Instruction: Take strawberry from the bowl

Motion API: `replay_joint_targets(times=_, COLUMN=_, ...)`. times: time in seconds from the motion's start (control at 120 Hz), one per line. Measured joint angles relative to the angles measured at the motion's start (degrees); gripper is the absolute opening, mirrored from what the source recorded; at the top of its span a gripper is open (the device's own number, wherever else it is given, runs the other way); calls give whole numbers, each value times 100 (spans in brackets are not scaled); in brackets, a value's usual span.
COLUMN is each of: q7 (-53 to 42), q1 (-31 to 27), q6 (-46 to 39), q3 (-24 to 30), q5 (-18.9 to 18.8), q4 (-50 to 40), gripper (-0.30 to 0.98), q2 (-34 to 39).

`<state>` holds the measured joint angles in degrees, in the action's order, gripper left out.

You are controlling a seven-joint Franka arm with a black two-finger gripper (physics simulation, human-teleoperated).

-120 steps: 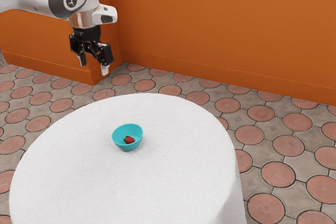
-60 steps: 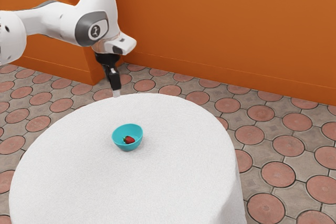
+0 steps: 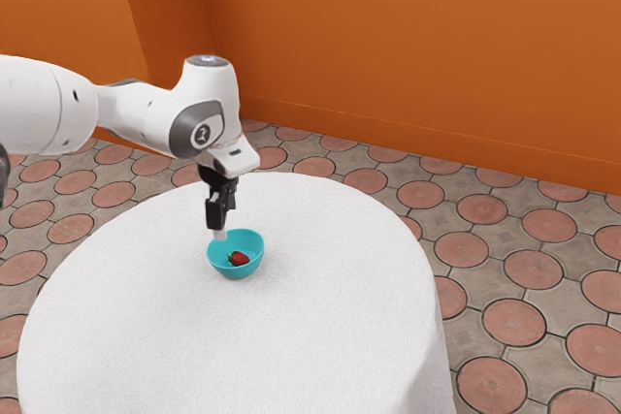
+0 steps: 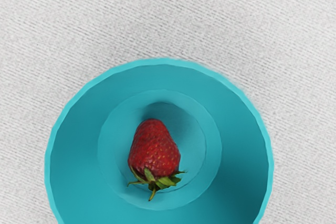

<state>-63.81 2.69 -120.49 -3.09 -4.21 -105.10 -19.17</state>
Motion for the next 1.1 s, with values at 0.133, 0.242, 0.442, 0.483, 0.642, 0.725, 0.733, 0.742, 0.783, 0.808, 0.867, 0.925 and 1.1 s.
replay_joint_targets(times=0.133, q7=-211, q1=-33, q6=-232, q3=48, q5=109, q4=-12, gripper=64, q2=-185)
replay_joint_targets(times=0.242, q7=-342, q1=-35, q6=-338, q3=53, q5=188, q4=-18, gripper=46, q2=-288)
replay_joint_targets(times=0.442, q7=-522, q1=-44, q6=-492, q3=54, q5=230, q4=-29, gripper=31, q2=-553)
replay_joint_targets(times=0.483, q7=-552, q1=-52, q6=-524, q3=54, q5=232, q4=-31, gripper=29, q2=-595)
replay_joint_targets(times=0.642, q7=-650, q1=-116, q6=-629, q3=54, q5=244, q4=-30, gripper=26, q2=-752)
replay_joint_targets(times=0.725, q7=-692, q1=-126, q6=-682, q3=54, q5=253, q4=-30, gripper=26, q2=-800)
replay_joint_targets(times=0.733, q7=-696, q1=-126, q6=-687, q3=54, q5=254, q4=-30, gripper=26, q2=-803)
replay_joint_targets(times=0.742, q7=-699, q1=-127, q6=-691, q3=54, q5=255, q4=-30, gripper=26, q2=-808)
replay_joint_targets(times=0.783, q7=-717, q1=-128, q6=-710, q3=54, q5=270, q4=-30, gripper=26, q2=-832)
replay_joint_targets(times=0.808, q7=-727, q1=-128, q6=-723, q3=54, q5=278, q4=-30, gripper=25, q2=-841)
replay_joint_targets(times=0.867, q7=-749, q1=-128, q6=-757, q3=54, q5=293, q4=-30, gripper=25, q2=-855)
replay_joint_targets(times=0.925, q7=-770, q1=-128, q6=-783, q3=59, q5=304, q4=-30, gripper=20, q2=-867)
replay_joint_targets(times=1.1, q7=-787, q1=-127, q6=-878, q3=60, q5=291, q4=-40, gripper=2, q2=-836)
